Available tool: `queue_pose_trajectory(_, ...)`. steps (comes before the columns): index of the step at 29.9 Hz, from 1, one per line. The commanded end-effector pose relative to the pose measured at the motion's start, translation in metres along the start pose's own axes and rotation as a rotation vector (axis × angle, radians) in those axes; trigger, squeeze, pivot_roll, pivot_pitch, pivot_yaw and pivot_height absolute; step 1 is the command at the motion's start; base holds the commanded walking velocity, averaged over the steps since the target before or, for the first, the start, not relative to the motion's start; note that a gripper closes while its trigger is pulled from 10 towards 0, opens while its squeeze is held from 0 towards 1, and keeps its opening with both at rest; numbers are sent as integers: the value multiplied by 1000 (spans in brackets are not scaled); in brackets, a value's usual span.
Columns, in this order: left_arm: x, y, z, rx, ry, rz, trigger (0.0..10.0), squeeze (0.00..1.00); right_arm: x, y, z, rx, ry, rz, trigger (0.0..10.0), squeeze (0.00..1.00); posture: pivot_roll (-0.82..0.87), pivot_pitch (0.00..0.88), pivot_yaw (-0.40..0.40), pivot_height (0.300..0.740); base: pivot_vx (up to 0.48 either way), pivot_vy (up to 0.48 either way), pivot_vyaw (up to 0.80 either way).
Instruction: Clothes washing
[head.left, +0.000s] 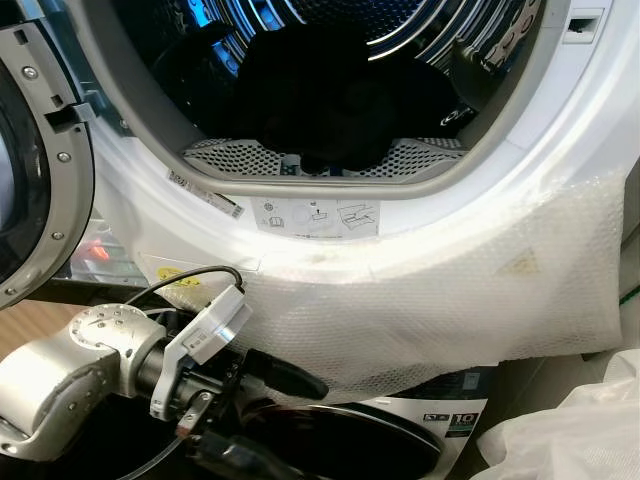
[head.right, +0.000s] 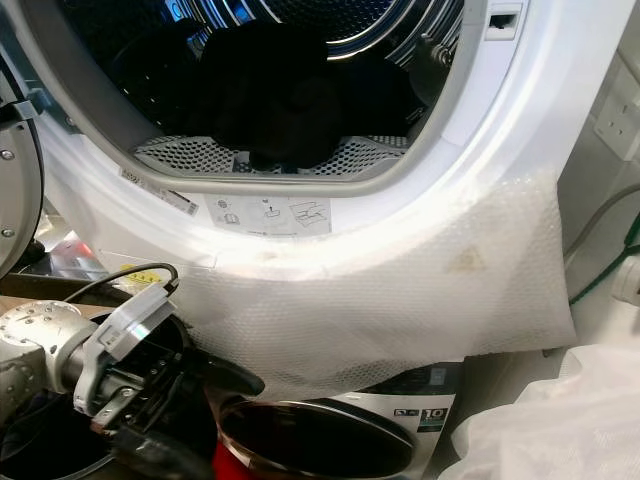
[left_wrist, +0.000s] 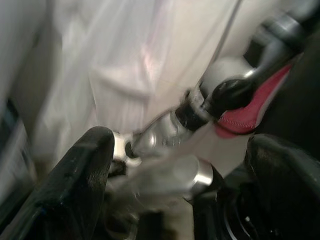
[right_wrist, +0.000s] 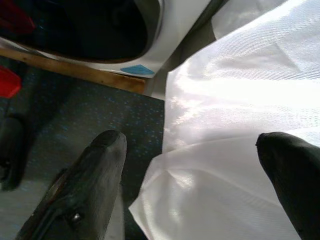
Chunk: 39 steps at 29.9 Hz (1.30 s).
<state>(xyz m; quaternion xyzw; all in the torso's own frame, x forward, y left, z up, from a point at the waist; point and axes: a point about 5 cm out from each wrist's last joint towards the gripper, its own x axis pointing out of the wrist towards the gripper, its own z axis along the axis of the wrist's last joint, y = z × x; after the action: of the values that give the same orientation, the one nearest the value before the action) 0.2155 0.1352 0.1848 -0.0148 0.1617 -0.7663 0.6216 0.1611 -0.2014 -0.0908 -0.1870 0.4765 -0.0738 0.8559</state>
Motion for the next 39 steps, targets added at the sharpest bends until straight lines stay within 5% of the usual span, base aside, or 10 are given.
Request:
queue_pose_trajectory(1, 4, 4, -17, -33, 33, 79, 10000, 0, -1, 4, -2, 8, 12, 9, 10000, 0, 117, 0, 104, 740, 0, 0, 0)
queue_pose_trajectory(13, 42, -1, -55, -123, -123, 445, 10000, 0, -2, 3, -8, 0, 27, 10, 10000, 0, 121, 0, 111, 740, 0, 0, 0)
queue_pose_trajectory(16, 34, 2, -57, -136, -193, 655, 10000, 0, -2, 3, -9, -3, 27, 11, 10000, 0, 117, 0, 113, 740, 0, 0, 0)
queue_pose_trajectory(17, 24, 6, -57, -147, -230, 799, 10000, 0, -2, 2, -9, -8, 27, 11, 10000, 0, 120, 0, 113, 740, 0, 0, 0)
queue_pose_trajectory(18, 24, 6, -57, -147, -230, 799, 10000, 0, -2, 2, -9, -8, 27, 11, 10000, 0, 120, 0, 113, 740, 0, 0, 0)
queue_pose_trajectory(19, 13, 10, -58, -153, -248, 950, 10000, 0, -2, 2, -10, -12, 28, 11, 10000, 0, 132, 0, 112, 740, 0, 0, 0)
queue_pose_trajectory(25, -31, 18, -77, -215, -273, 1365, 10000, 0, -2, 0, -11, -26, 29, 17, 10000, 0, 149, 0, 101, 740, 0, 0, 0)
queue_pose_trajectory(30, -49, 22, -87, -218, -225, 1519, 10000, 0, -1, -1, -11, -28, 28, 15, 10000, 0, 151, 0, 97, 740, 0, 0, 0)
queue_pose_trajectory(39, -75, 22, -116, -352, -243, 1812, 10000, 0, 0, -3, -6, -16, 21, 8, 10000, 0, 162, 0, 82, 740, 0, 0, 0)
